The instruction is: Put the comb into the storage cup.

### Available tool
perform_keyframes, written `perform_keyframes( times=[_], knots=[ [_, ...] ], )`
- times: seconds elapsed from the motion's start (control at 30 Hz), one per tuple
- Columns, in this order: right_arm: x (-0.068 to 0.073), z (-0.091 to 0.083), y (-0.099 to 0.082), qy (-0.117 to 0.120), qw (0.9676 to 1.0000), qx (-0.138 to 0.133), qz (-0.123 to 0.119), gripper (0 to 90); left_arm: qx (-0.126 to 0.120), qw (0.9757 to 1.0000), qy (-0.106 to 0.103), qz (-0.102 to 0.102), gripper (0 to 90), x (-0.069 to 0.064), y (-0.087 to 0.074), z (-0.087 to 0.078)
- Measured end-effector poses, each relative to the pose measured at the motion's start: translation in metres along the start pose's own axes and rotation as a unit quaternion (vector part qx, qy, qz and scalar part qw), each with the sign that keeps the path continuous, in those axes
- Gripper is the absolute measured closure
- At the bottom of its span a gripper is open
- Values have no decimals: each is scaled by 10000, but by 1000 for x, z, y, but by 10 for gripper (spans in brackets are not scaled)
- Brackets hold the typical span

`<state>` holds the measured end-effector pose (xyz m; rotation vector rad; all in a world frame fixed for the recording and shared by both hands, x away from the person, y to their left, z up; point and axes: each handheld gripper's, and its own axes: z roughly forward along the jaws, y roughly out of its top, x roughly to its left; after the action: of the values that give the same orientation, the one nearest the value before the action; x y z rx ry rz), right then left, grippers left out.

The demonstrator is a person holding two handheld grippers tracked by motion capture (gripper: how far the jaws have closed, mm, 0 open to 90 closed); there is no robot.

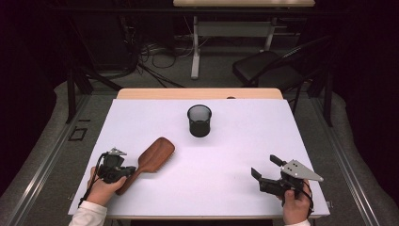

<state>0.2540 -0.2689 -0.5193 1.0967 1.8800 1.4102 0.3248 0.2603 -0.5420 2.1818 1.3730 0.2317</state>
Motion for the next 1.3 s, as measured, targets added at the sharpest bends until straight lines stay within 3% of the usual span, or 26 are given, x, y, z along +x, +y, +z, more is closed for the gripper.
perform_keyframes(
  times=[0.6,1.0,1.3],
  knots=[
    [0,0,0,6,10000,27,-14,136,-360,9993,60,-51,776,7,-1,-16],
    [0,0,0,4,10000,24,5,136,-470,9987,39,174,659,3,0,-21],
    [0,0,0,7,10000,32,-4,137,-544,9984,-2,144,509,2,1,-24]
  ],
)
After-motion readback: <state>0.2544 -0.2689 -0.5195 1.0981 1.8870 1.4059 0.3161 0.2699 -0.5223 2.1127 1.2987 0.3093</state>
